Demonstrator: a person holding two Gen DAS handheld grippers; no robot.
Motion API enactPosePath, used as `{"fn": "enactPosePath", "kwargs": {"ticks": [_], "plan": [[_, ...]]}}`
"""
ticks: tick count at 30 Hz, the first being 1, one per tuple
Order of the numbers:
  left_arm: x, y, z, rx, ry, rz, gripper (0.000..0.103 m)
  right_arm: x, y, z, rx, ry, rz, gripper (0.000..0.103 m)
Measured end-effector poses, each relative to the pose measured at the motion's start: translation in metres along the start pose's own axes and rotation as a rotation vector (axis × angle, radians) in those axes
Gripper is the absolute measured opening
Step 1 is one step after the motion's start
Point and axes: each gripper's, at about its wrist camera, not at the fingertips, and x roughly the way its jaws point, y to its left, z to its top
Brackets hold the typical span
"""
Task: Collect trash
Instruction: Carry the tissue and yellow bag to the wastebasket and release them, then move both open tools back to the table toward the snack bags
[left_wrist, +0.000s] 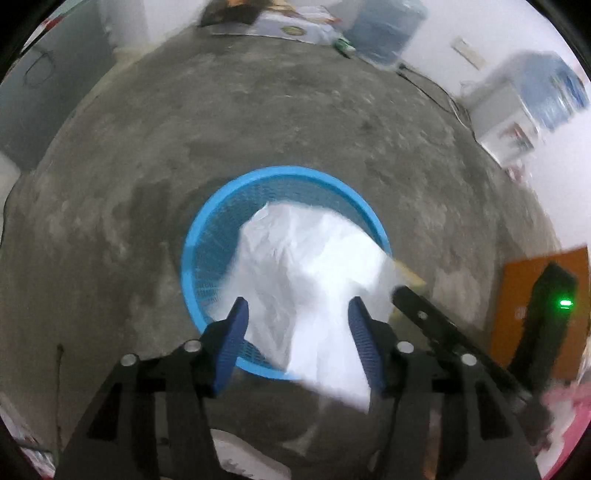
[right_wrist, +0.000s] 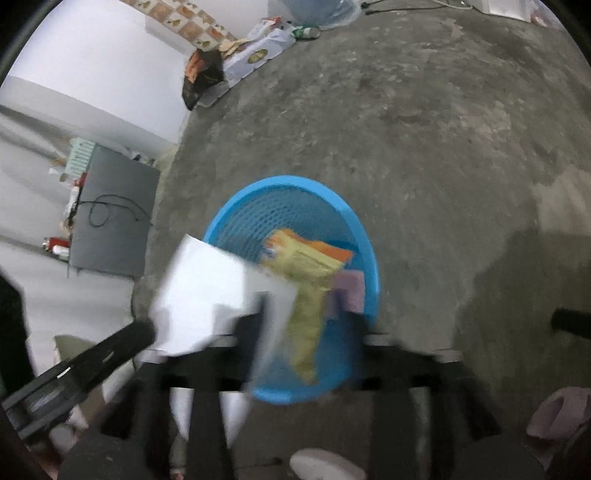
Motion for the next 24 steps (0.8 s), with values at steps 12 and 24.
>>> {"fn": "enactPosePath", "kwargs": {"ticks": [12,24], "plan": [[-0.118,0.003,-0.011,-0.002,-0.189,-0.128,0.055,-0.041,-0.022,-0.037,0.031,-0.021,0.042,0.058],[-0.313,0.055,-0.182,-0.009,-0.504,-0.183,0.078,-0.157,0.038,-0.063,-0.172,-0.138,0.26,0.071]]}}
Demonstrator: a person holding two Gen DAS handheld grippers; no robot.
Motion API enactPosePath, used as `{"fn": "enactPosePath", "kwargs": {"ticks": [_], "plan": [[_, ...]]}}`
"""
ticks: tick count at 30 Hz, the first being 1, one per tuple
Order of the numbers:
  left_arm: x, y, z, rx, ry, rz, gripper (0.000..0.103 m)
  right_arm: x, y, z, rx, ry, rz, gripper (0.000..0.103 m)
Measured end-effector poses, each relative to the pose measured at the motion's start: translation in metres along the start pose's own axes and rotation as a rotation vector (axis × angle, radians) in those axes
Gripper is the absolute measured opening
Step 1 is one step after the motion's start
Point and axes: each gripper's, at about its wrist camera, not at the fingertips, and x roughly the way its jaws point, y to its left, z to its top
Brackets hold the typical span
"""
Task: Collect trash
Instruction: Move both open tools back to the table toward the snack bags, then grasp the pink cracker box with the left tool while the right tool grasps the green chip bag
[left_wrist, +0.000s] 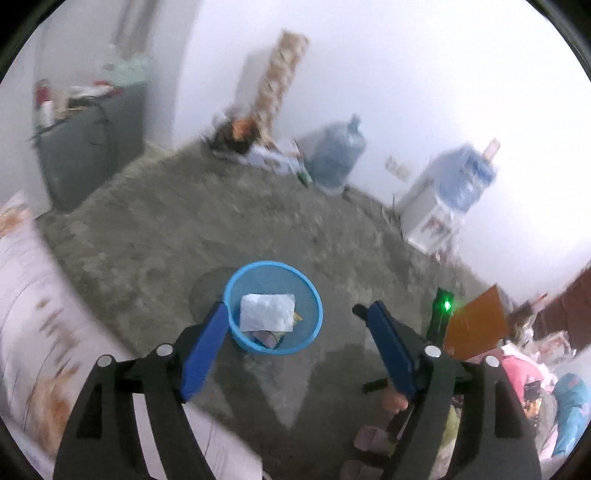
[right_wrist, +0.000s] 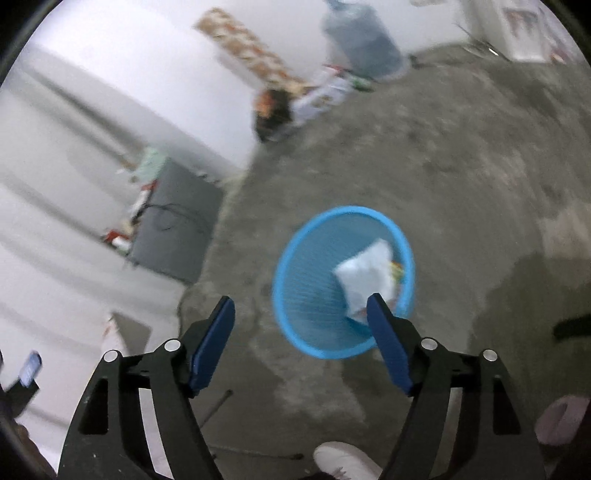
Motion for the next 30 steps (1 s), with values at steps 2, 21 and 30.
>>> {"fn": "enactPosePath", "kwargs": {"ticks": [2,21,30], "plan": [[-0.039,0.008,-0.025,-0.025,-0.062,0.014,0.081,-0.007,0.027,-0.003,-0.058,0.012,0.049,0.071],[-0.231,0.102,-0.257,-0.255,-0.375,0.652,0.086,-0.003,0.237,-0.113,-0.459,0.408,0.438,0.074],[-0.214,0.129,-0.271,-0.151,-0.29,0.96,0.086,0.001,0.294,-0.166,-0.485,0.617,0.591,0.074]]}}
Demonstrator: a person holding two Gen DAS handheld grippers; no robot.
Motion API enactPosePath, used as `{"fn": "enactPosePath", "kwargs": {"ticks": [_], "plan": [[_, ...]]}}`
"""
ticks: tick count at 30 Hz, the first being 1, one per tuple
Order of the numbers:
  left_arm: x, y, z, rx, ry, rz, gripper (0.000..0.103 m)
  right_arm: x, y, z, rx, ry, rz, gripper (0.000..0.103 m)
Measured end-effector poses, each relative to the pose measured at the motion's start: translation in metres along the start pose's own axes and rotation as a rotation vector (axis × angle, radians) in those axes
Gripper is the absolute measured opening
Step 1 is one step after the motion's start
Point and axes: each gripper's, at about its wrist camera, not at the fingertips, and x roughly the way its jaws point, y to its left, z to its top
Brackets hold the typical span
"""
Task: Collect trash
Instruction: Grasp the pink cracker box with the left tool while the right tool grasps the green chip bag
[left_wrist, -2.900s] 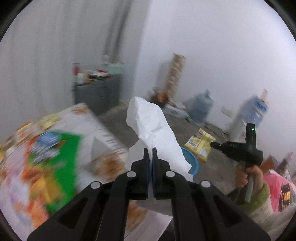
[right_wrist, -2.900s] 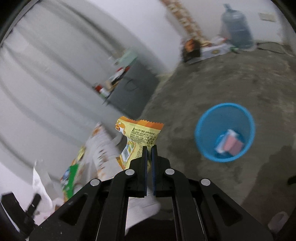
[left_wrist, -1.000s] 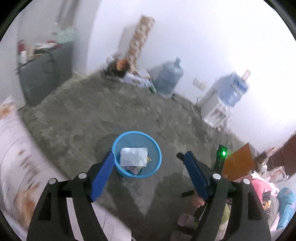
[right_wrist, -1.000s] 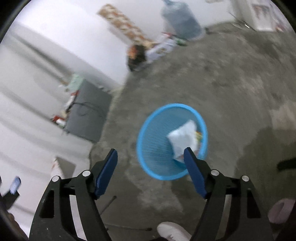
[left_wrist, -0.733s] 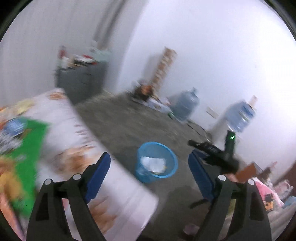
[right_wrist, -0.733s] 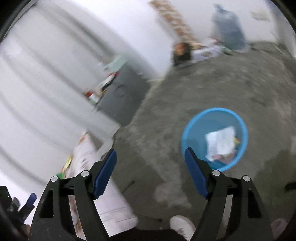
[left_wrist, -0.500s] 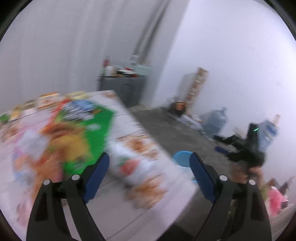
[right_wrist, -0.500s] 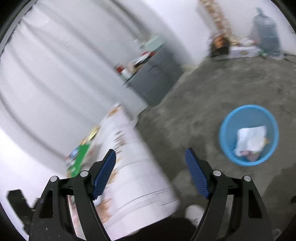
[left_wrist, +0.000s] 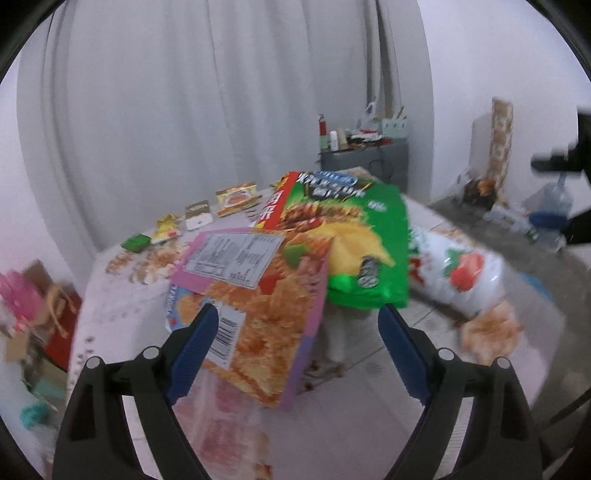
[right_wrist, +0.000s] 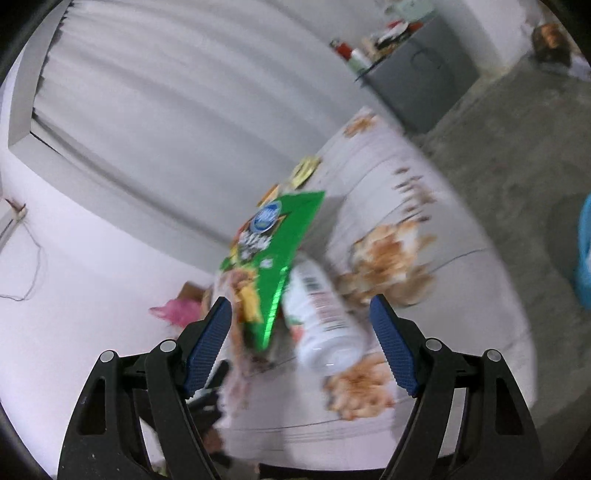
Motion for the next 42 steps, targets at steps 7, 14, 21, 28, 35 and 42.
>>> {"fn": "enactPosePath", "kwargs": {"ticks": [7,14,21,28,35,42], "plan": [[0.028,-0.023,-0.02,0.23,0.013,0.183,0.086,0.041,0.003,0.015,0.062,0.109,0.051,0.074],[0.047,-0.023,-0.022,0.303,0.042,0.285,0.078,0.086,-0.012,0.038,0.223,0.201,0.132,0.074],[0.053,-0.018,-0.02,0.274,0.113,0.272,0.059,0.132,-0.029,0.05,0.362,0.261,0.144,0.074],[0.057,-0.009,-0.019,0.217,0.136,0.238,0.037,0.161,-0.034,0.06,0.409,0.272,0.158,0.073],[0.052,-0.011,-0.019,0.207,0.124,0.236,0.019,0.156,-0.037,0.062,0.421,0.281,0.178,0.055],[0.046,-0.009,-0.016,0.197,0.093,0.242,0.01,0.163,-0.037,0.062,0.416,0.285,0.221,0.022]]}}
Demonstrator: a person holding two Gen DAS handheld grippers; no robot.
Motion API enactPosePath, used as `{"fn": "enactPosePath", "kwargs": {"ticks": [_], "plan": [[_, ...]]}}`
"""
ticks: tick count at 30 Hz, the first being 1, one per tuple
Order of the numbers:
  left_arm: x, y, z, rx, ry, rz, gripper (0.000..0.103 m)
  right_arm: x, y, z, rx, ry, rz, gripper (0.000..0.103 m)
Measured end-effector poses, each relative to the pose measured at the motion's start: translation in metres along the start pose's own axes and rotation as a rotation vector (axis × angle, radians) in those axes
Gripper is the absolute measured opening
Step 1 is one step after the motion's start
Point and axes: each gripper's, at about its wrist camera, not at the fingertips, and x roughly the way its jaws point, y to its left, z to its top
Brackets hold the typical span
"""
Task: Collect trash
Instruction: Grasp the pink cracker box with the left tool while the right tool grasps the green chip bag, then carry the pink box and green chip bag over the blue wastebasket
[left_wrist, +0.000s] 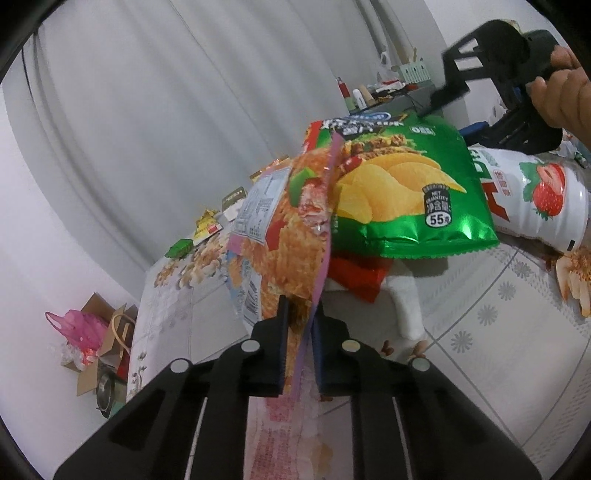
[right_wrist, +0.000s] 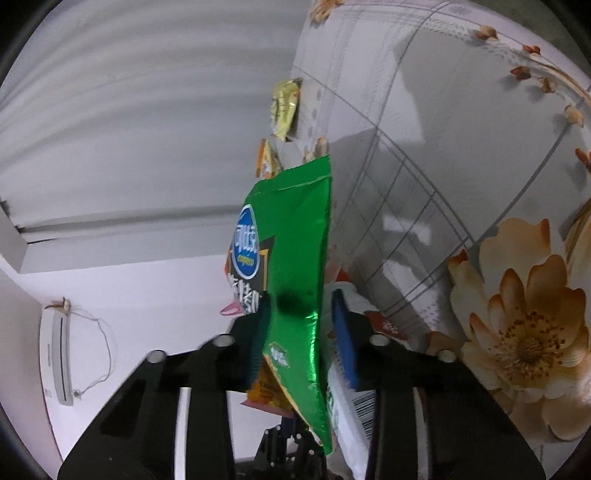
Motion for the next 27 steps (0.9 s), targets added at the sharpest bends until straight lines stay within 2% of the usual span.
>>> {"fn": "enactPosePath", "kwargs": {"ticks": [4,10,27], "plan": [[-0.003,0.003,0.001,-0.008,-0.016,0.017,0.008,-0.006,0.005,-0.004,-0.021,-0.004,0.032,0.009],[-0.013,0.014,0.002,-0.035,-0.05,0.051,0.004,-0.016,0.019,-0.011,-0.064,-0.011,0.093,0.003],[-0.055,0.051,0.007,-0.119,-0.161,0.151,0.002,-0.025,0.062,-0.037,-0.173,0.0,0.223,0.001]]}}
